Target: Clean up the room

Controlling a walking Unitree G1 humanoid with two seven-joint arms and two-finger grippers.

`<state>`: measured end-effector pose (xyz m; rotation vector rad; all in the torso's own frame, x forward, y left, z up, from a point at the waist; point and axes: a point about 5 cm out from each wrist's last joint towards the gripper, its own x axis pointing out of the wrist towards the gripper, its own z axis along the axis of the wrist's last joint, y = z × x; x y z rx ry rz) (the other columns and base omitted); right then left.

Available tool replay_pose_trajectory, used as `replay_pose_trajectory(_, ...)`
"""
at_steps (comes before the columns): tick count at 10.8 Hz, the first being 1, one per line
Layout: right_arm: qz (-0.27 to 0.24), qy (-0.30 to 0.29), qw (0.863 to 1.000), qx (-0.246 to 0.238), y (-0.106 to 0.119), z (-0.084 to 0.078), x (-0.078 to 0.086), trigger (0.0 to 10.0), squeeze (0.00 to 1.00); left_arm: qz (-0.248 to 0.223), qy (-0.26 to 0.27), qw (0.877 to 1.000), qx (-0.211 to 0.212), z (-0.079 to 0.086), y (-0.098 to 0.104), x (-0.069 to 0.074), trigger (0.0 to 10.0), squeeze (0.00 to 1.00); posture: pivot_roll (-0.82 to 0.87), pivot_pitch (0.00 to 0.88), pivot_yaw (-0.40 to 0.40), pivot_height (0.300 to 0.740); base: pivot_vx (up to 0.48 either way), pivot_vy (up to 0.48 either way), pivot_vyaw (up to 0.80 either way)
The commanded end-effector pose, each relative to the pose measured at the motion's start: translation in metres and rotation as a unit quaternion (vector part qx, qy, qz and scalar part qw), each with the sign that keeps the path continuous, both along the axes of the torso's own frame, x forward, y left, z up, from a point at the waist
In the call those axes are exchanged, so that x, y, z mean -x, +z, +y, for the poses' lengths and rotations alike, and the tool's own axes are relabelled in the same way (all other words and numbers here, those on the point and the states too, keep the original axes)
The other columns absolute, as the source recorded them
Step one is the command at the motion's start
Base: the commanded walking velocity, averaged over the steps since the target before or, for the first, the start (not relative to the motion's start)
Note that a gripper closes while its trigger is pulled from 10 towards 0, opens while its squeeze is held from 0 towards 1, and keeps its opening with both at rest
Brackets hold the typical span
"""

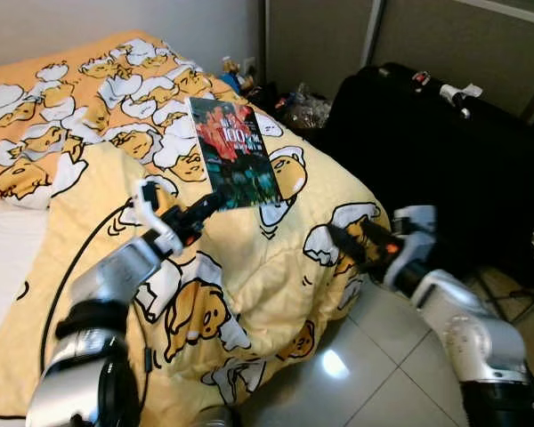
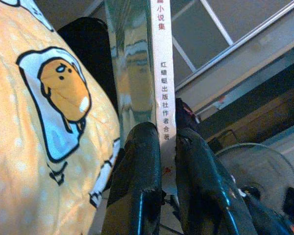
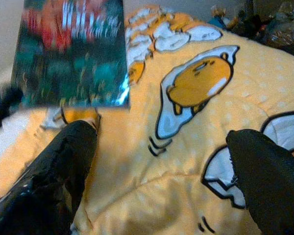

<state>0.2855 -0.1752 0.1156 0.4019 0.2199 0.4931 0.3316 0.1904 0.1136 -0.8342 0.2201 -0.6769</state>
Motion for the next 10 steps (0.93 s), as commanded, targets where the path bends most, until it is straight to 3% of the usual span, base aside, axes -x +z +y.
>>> replay_pose_trajectory(1, -0.021, -0.004, 0.999, -0.038, 0.011, -0.006, -0.004, 10.0, 1.0, -0.053, -0.022, 0.998, 0.018, 0.002, 0.026, 0.0, 0.0, 0.0, -0.07, 0.0, 0.067, 0.74, 0.0, 0.0, 0.0)
replay_pose_trajectory(2, -0.024, -0.005, 0.998, -0.055, 0.013, -0.01, -0.005, 10.0, 1.0, -0.061, -0.041, 0.997, 0.027, 0.001, 0.031, 0.005, 0.0, 0.0, -0.07, 0.0, 0.07, 0.74, 0.0, 0.0, 0.0)
replay_pose_trajectory(4, -0.049, 0.021, 0.986, -0.161, 0.032, -0.028, -0.003, 10.0, 1.0, -0.099, -0.123, 0.986, 0.057, -0.01, 0.054, 0.024, 0.0, 0.0, -0.06, 0.0, 0.069, 0.74, 0.0, 0.0, 0.0)
replay_pose_trajectory(5, -0.058, 0.058, 0.975, -0.206, 0.042, -0.029, -0.001, 10.0, 1.0, -0.109, -0.15, 0.981, 0.065, -0.017, 0.061, 0.028, 0.0, 0.0, -0.06, 0.0, 0.065, 0.74, 0.0, 0.0, 0.0)
replay_pose_trajectory(7, -0.072, 0.113, 0.957, -0.256, 0.056, -0.023, -0.001, 10.0, 1.0, -0.124, -0.188, 0.97, 0.088, -0.026, 0.073, 0.035, 0.0, 0.0, -0.04, 0.0, 0.057, 0.74, 0.0, 0.0, 0.0)
replay_pose_trajectory(8, -0.083, 0.144, 0.941, -0.296, 0.066, -0.018, -0.002, 10.0, 1.0, -0.125, -0.207, 0.967, 0.087, -0.032, 0.074, 0.04, 0.0, 0.0, -0.04, 0.0, 0.052, 0.74, 0.0, 0.0, 0.0)
replay_pose_trajectory(9, -0.078, 0.181, 0.933, -0.3, 0.071, -0.009, -0.001, 10.0, 1.0, -0.126, -0.225, 0.96, 0.105, -0.036, 0.079, 0.046, 0.0, 0.0, -0.04, 0.0, 0.053, 0.74, 0.0, 0.0, 0.0)
replay_pose_trajectory(10, -0.065, 0.182, 0.936, -0.294, 0.068, -0.005, -0.004, 10.0, 1.0, -0.13, -0.24, 0.955, 0.116, -0.039, 0.082, 0.05, 0.0, 0.0, -0.04, 0.0, 0.052, 0.74, 0.0, 0.0, 0.0)
